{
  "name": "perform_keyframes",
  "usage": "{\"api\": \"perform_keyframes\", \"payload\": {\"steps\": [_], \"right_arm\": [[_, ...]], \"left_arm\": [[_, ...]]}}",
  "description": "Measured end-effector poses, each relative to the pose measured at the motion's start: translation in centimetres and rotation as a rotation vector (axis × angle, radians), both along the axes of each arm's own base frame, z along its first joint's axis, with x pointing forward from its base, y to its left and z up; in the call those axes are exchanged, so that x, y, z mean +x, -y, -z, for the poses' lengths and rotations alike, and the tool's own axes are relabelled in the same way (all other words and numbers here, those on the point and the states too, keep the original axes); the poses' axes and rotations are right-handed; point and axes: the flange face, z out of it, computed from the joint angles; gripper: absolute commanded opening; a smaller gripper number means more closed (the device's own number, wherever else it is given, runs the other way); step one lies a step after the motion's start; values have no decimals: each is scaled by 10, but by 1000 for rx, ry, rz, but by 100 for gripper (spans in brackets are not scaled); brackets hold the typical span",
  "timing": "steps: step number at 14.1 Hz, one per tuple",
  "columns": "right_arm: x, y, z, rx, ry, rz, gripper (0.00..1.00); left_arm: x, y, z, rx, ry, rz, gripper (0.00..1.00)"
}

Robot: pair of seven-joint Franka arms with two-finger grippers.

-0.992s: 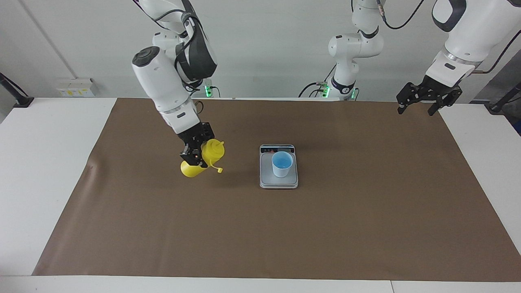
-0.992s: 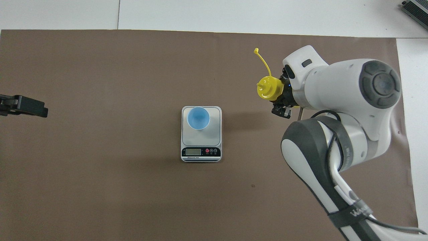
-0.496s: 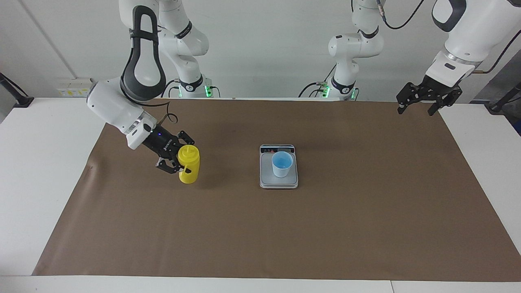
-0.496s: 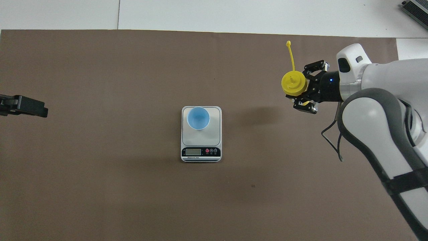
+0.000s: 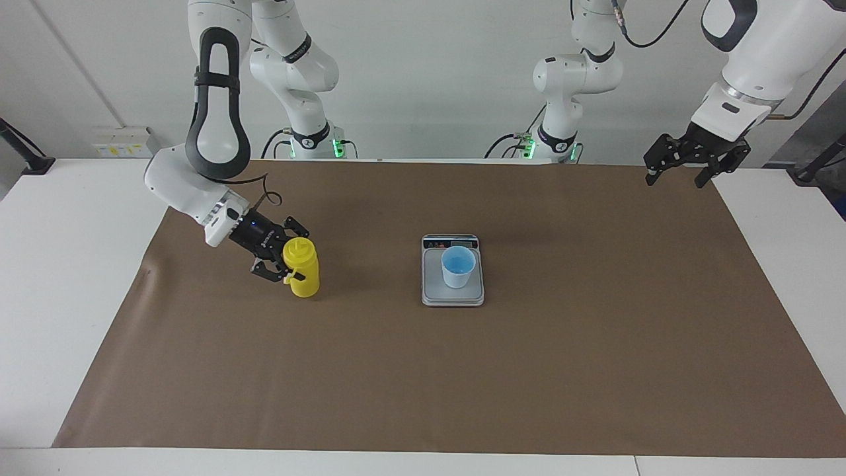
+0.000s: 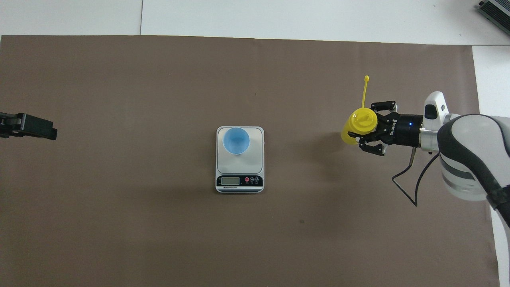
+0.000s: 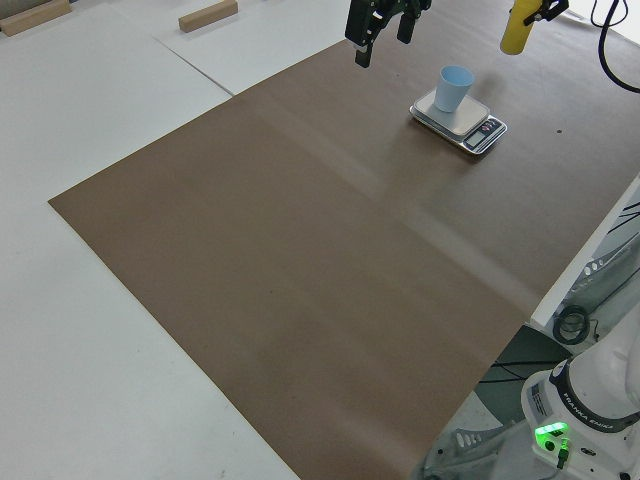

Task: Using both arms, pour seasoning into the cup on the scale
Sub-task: 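Lower the yellow bottle onto the table with the right gripper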

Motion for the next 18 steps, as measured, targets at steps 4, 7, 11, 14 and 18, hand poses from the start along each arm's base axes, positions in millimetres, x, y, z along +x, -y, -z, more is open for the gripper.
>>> {"api": "perform_keyframes", "payload": {"steps": [4,7,11,14,18], "right_arm": [[-11,10,15,15,-36,28,0],[-16,11,22,17,-50,31,92],[-20,10,25,30,-38,31,100],[-21,11,25,32,-40,33,100],[-24,22,24,32,-37,38,100]], "left_arm": [[0,0,0,0,0,0,100],[0,0,0,0,0,0,100],[0,0,0,0,0,0,100],[0,0,0,0,0,0,100],[0,0,0,0,0,0,100]]}}
